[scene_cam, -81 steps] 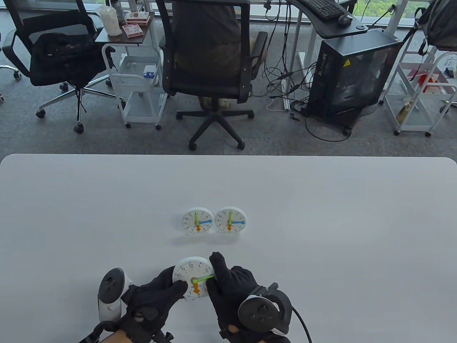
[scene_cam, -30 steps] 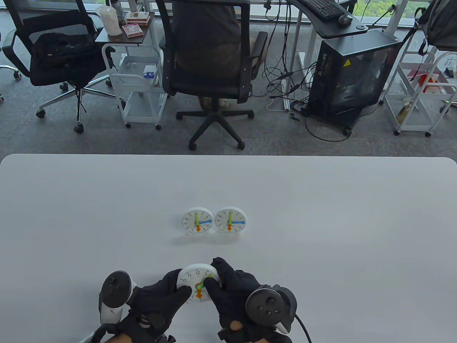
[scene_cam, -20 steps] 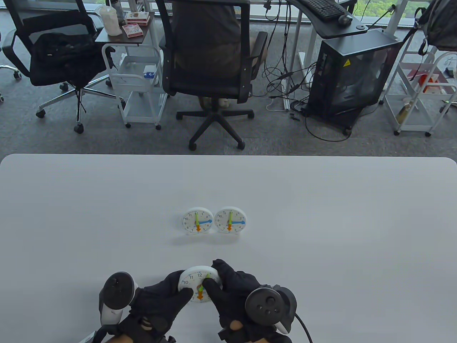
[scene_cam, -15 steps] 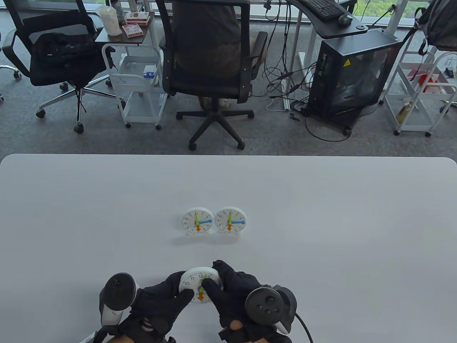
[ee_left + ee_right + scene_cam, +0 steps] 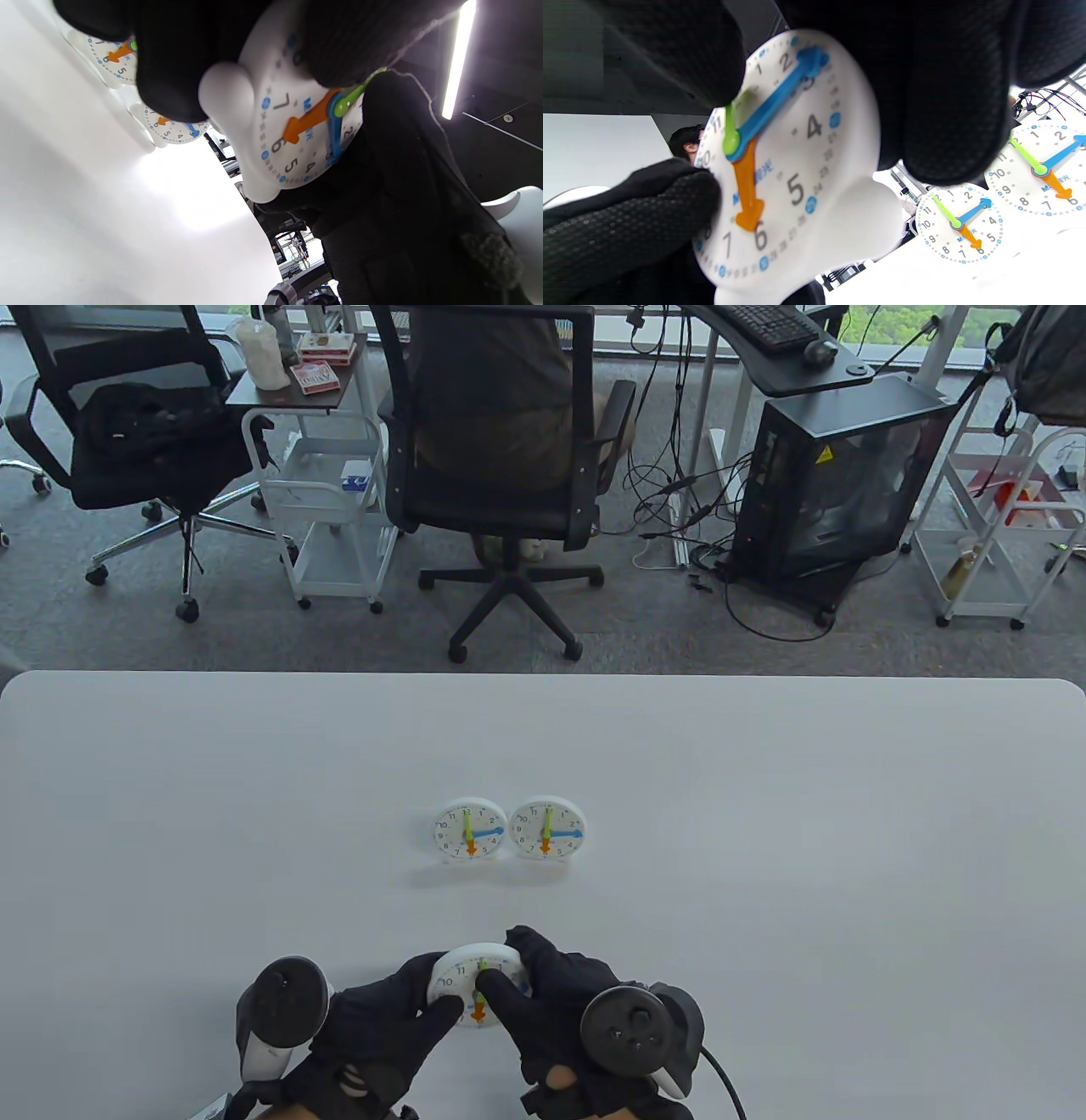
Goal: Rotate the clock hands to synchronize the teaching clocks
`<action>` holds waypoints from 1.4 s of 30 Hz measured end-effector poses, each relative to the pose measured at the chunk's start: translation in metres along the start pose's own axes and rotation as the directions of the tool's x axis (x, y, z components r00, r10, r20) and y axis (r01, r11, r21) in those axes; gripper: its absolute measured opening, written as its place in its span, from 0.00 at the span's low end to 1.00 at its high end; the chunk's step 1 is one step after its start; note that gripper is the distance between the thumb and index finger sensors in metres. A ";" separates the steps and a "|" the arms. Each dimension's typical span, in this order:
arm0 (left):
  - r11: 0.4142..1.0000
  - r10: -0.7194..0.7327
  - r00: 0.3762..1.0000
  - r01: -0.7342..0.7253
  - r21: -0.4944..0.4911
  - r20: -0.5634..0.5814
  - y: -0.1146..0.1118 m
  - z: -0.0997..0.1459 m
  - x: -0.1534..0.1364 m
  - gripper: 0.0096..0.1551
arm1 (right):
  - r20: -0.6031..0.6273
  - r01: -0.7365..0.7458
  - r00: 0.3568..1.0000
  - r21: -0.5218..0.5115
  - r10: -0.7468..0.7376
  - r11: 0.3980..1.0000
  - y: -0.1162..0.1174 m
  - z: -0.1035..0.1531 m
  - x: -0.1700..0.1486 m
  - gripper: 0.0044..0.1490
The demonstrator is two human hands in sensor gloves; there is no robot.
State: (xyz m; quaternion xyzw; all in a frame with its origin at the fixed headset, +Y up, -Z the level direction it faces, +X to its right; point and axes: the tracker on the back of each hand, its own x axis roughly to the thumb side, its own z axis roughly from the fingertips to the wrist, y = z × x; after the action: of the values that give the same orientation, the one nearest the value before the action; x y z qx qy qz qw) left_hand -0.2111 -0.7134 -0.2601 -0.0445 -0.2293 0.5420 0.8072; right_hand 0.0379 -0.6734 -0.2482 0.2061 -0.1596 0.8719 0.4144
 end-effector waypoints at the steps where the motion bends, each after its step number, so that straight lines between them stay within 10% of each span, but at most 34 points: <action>1: 1.000 0.001 1.000 -0.001 -0.002 -0.001 0.000 0.000 0.000 0.29 | -0.002 -0.002 1.000 0.002 0.002 1.000 0.000 0.000 0.000 0.47; 19: 0.990 0.029 0.998 -0.036 -0.136 -0.057 0.017 -0.014 -0.011 0.28 | -0.037 0.208 0.978 0.165 -0.205 0.964 -0.006 -0.006 -0.009 0.32; 34: 1.000 0.005 0.993 -0.002 0.021 -0.118 0.036 -0.014 -0.025 0.43 | -0.069 -0.017 0.997 0.022 0.019 1.000 -0.025 -0.009 -0.032 0.31; 42: 0.997 -0.056 0.991 0.050 -0.057 -0.125 0.018 -0.012 -0.023 0.43 | -0.237 -0.089 0.969 -0.067 0.071 0.994 -0.040 -0.011 -0.069 0.31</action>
State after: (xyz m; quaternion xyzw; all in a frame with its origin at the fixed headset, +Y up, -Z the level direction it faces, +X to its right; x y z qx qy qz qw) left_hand -0.2280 -0.7243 -0.2839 -0.0944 -0.1932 0.5101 0.8328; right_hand 0.1066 -0.6893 -0.2873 0.0791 -0.1515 0.8993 0.4025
